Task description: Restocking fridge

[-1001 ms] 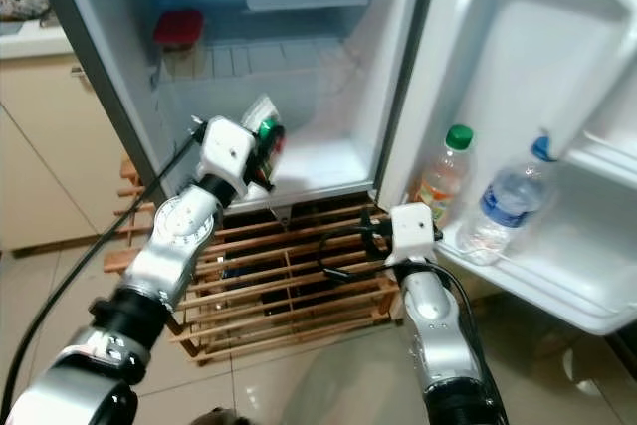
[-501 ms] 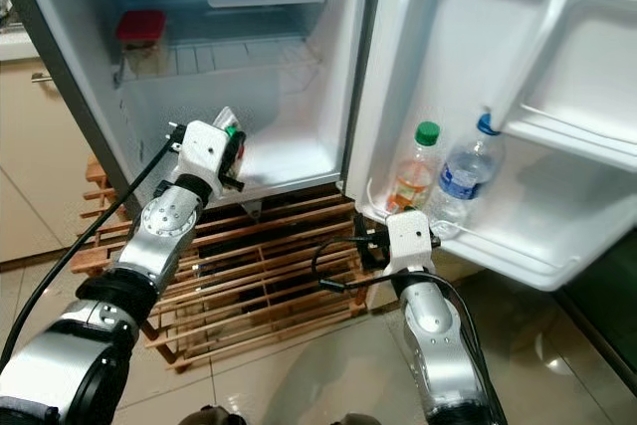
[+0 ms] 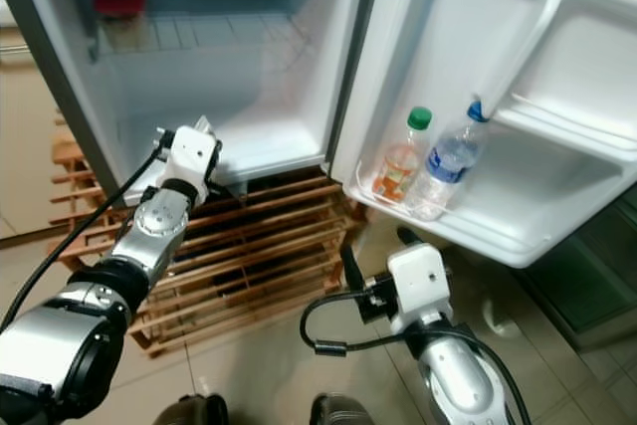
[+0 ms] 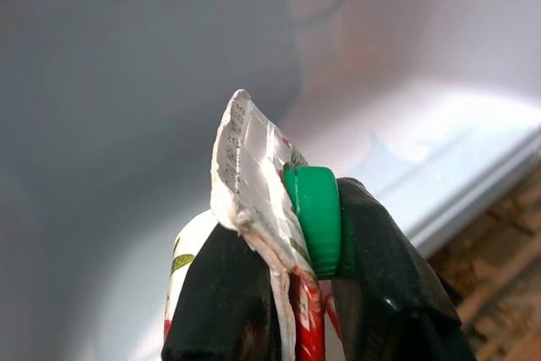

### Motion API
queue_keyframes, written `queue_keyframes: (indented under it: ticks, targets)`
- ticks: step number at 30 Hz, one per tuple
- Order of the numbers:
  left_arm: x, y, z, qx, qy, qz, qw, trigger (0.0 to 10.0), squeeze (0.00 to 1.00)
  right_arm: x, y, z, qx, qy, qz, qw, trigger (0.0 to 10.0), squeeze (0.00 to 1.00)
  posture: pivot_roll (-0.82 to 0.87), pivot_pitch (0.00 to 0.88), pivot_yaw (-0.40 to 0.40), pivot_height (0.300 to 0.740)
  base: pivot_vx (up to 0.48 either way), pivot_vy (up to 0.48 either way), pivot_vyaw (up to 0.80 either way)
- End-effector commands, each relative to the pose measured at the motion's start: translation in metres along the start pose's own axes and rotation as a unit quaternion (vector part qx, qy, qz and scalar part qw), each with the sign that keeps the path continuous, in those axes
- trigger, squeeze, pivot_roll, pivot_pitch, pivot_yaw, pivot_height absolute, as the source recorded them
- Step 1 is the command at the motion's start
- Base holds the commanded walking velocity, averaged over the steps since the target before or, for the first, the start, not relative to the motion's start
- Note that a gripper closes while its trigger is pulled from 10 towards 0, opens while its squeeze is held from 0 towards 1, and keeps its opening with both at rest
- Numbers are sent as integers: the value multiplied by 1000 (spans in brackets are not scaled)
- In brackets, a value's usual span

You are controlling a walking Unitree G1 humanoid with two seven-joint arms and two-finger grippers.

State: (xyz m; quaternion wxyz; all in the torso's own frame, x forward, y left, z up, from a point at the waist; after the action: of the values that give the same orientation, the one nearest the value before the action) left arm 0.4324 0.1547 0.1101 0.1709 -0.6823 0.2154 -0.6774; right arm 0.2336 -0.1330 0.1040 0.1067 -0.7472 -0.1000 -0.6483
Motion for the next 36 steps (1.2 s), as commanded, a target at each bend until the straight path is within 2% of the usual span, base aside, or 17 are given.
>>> queue_keyframes:
  ticks: [1,2,3,5,6,10,17,20,21,22,23,28,30,31,33,35,36]
  targets:
    - [11,-12,6,18,9,7,1000,10000,0,4,-1,-7,2,-11,-7,1000,10000,12,-363,198,-98,727,0,0,0]
    - [14,-21,9,30,9,19,999,10000,0,0,-1,-13,0,-25,-5,1000,10000,16,-375,230,-108,727,0,0,0]
    - [14,-21,9,30,9,19,999,10000,0,0,-1,-13,0,-25,-5,1000,10000,16,-375,230,-108,727,0,0,0]
    - [23,-42,14,58,17,43,997,10000,0,-8,-4,-33,-3,-54,-5,999,10000,12,-404,273,-121,727,0,0,0]
    - [23,-42,14,58,17,43,997,10000,0,-8,-4,-33,-3,-54,-5,999,10000,12,-404,273,-121,727,0,0,0]
    - [35,-78,19,103,20,71,992,10000,0,-11,-7,-54,-13,-84,-4,996,10000,12,-433,291,-120,727,0,0,0]
    - [45,-116,21,145,9,90,985,10000,0,-9,-3,-62,-27,-96,-5,995,10000,16,-441,318,-116,727,0,0,0]
    - [44,-119,21,147,3,98,984,10000,0,-9,-4,-65,-28,-98,-5,995,10000,12,-445,324,-114,727,0,0,0]
    - [43,-122,21,149,-1,97,984,10000,192,-8,-4,-68,-31,-101,-4,994,10000,12,-469,329,-112,727,0,0,0]
    - [43,-122,21,149,-1,97,984,10000,192,-8,-4,-68,-31,-101,-4,994,10000,12,-469,329,-112,727,0,0,0]
    - [41,-125,21,150,-8,95,984,10000,1000,-9,-3,-72,-34,-107,-5,994,10000,12,-481,338,-120,727,0,0,0]
    - [40,-135,20,164,-20,85,983,10000,1000,-10,-1,-88,-42,-130,-9,991,10000,16,-521,352,-136,727,0,0,0]
    - [57,-148,21,191,2,121,974,10000,1000,-10,2,-94,-48,-138,-12,989,10000,12,-524,356,-140,727,0,0,0]
    - [57,-148,21,191,2,121,974,10000,1000,-10,2,-94,-48,-138,-12,989,10000,12,-524,356,-140,727,0,0,0]
    - [79,-160,21,216,30,165,962,10000,1000,-11,2,-94,-49,-139,-12,989,10000,12,-522,358,-142,727,0,0,0]
    - [101,-168,21,238,58,220,944,10000,1000,-12,1,-93,-48,-140,-12,989,10000,16,-516,360,-141,727,0,0,0]
    - [111,-168,22,240,69,265,931,10000,1000,-12,0,-93,-47,-142,-11,989,10000,12,-512,360,-139,727,0,0,0]
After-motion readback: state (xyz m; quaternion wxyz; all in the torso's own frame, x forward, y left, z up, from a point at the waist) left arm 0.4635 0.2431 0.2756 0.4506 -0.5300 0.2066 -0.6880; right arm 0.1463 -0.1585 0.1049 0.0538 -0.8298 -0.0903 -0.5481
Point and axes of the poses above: a point about 5 cm out from each wrist's last joint towards the gripper, its own z axis pointing out of the wrist towards the gripper, its own x axis along the axis of the wrist's last joint, y = z × x, the point moved 6 cm from there along z, pointing out of the wrist towards the gripper, and after that the axes turned 9 degrees about z, right-handed, at the moved point
